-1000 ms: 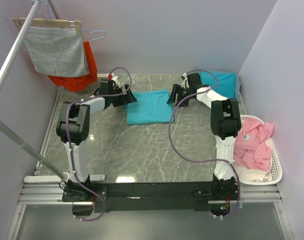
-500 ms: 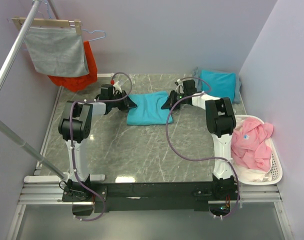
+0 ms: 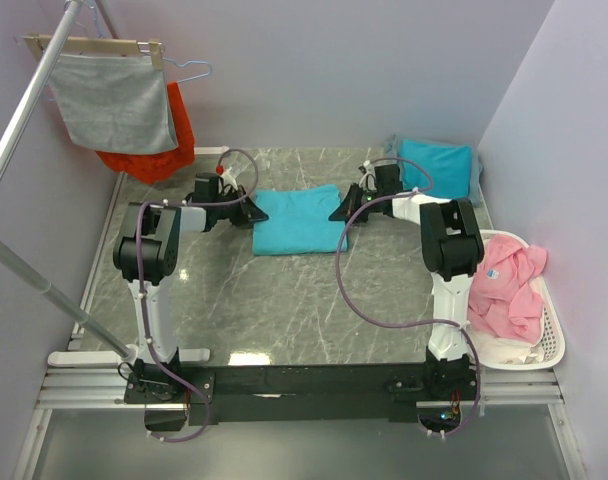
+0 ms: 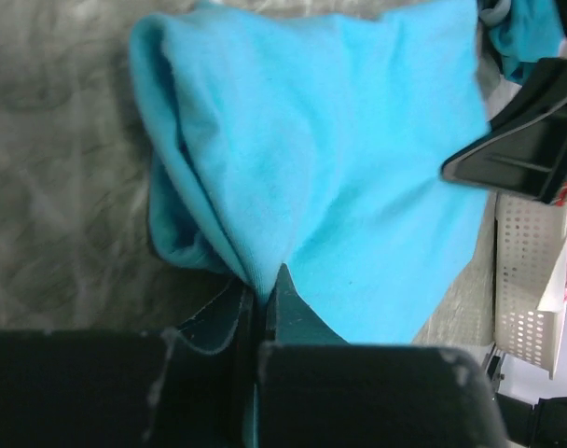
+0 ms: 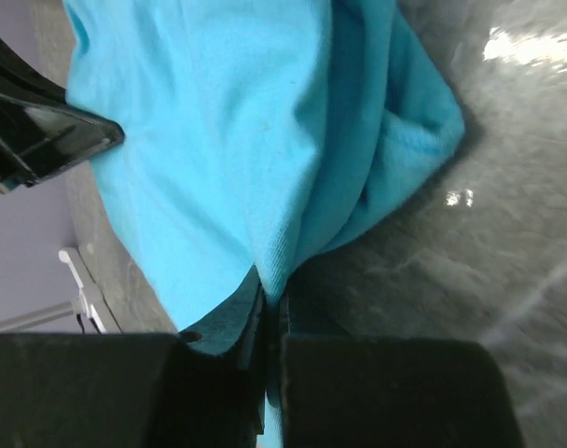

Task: Fold and stack the t-shirts
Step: Fold the tshirt, then neatly place the folded tshirt to the corner

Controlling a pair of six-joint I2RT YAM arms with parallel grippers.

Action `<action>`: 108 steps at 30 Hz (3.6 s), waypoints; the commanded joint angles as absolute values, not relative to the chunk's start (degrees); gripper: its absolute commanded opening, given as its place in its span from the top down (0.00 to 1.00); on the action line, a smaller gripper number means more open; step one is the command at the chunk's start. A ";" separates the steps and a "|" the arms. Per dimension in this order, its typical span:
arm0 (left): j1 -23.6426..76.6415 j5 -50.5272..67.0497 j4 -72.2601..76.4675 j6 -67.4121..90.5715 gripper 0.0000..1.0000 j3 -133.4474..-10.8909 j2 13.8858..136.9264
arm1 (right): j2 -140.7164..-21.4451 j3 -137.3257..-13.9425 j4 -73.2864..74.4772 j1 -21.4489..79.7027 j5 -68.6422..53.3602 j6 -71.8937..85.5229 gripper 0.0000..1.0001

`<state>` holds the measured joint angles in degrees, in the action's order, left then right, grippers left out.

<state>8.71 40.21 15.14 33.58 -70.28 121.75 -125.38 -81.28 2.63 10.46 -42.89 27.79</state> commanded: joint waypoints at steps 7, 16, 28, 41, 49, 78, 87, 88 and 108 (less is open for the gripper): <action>7.73 44.03 16.78 31.81 0.52 -69.44 121.55 | -119.88 -81.04 7.21 8.35 -39.90 25.05 0.66; 7.56 40.00 15.74 30.68 0.01 -68.73 117.52 | -115.93 -81.74 11.42 7.91 -33.06 20.66 0.37; 7.73 32.08 10.28 29.35 0.01 -68.82 117.59 | -120.84 -84.73 15.03 8.26 -33.57 19.33 0.33; 9.58 35.77 13.54 31.99 0.01 -68.20 121.02 | -129.19 -89.29 13.11 15.73 -37.52 23.80 0.34; 10.81 35.95 12.92 31.90 0.01 -69.87 121.38 | -131.66 -91.49 9.50 15.82 -38.23 27.51 1.00; 11.16 38.32 12.04 34.45 0.01 -75.58 118.56 | -122.17 -113.74 12.48 -10.89 -4.85 22.23 1.00; 12.39 38.41 10.63 34.54 0.01 -77.96 120.32 | -118.30 -102.31 6.68 -18.01 1.57 26.80 1.00; 12.48 38.50 10.72 34.63 0.01 -77.78 120.41 | -118.13 -101.09 5.81 -18.89 2.19 27.15 1.00; 14.59 30.33 5.63 31.12 0.00 -76.64 117.25 | -106.71 -79.75 -3.77 -15.74 13.08 25.85 0.00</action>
